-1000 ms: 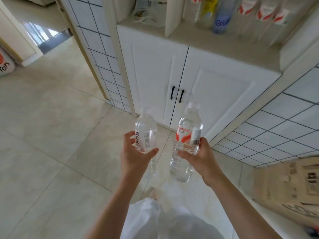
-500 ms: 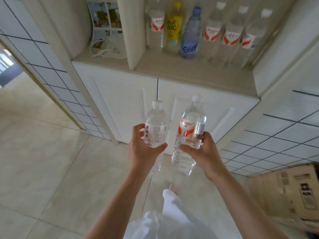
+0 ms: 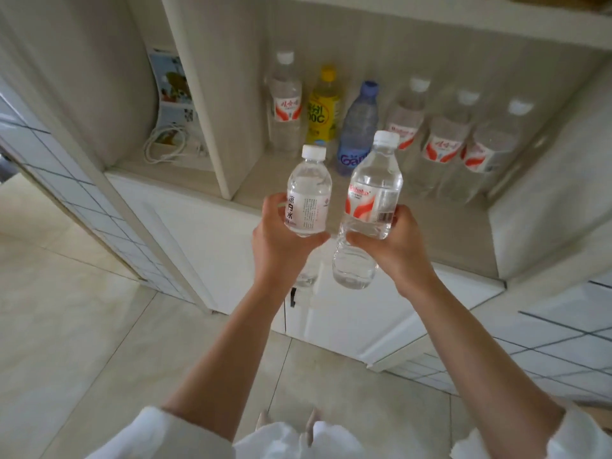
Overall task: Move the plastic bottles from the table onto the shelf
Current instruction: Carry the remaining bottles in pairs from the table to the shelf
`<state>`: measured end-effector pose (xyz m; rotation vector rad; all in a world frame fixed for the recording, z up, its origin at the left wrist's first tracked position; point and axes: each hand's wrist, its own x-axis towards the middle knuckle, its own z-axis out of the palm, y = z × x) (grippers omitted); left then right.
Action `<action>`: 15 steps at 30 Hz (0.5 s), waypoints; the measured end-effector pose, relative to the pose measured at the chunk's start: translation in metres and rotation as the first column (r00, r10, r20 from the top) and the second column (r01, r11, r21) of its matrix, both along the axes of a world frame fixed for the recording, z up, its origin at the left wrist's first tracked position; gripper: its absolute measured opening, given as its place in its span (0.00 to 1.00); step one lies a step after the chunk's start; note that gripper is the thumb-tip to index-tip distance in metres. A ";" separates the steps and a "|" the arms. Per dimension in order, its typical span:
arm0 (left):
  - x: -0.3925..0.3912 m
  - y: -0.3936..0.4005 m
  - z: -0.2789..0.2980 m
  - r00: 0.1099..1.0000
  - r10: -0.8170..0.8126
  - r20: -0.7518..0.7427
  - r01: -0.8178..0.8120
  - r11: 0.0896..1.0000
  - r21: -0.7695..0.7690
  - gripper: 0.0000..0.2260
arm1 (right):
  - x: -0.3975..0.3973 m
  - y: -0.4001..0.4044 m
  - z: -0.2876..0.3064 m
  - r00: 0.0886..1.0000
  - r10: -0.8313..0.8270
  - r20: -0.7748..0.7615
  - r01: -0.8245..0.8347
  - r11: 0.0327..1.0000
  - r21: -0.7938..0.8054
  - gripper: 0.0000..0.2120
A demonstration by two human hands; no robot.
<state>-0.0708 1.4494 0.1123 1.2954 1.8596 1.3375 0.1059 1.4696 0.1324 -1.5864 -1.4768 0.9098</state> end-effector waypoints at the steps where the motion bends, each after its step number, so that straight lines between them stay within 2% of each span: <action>1: -0.003 0.012 0.004 1.000 -0.002 -0.002 0.002 1.000 0.004 0.33 | -0.002 0.013 0.002 1.000 -0.002 -0.021 0.002 1.000 -0.004 0.30; 5: -0.014 0.053 0.014 1.000 -0.012 -0.024 0.013 0.999 0.048 0.35 | -0.016 0.050 0.005 0.993 -0.066 -0.102 0.069 0.997 0.029 0.29; 8: -0.024 0.076 0.016 0.998 -0.029 -0.062 0.033 0.997 0.066 0.35 | -0.028 0.068 0.002 0.983 -0.108 -0.147 0.122 0.988 0.095 0.32; 15: -0.042 0.113 0.012 0.995 -0.096 0.002 0.095 0.990 0.108 0.35 | -0.054 0.097 -0.011 0.973 -0.154 -0.169 0.187 0.962 0.200 0.34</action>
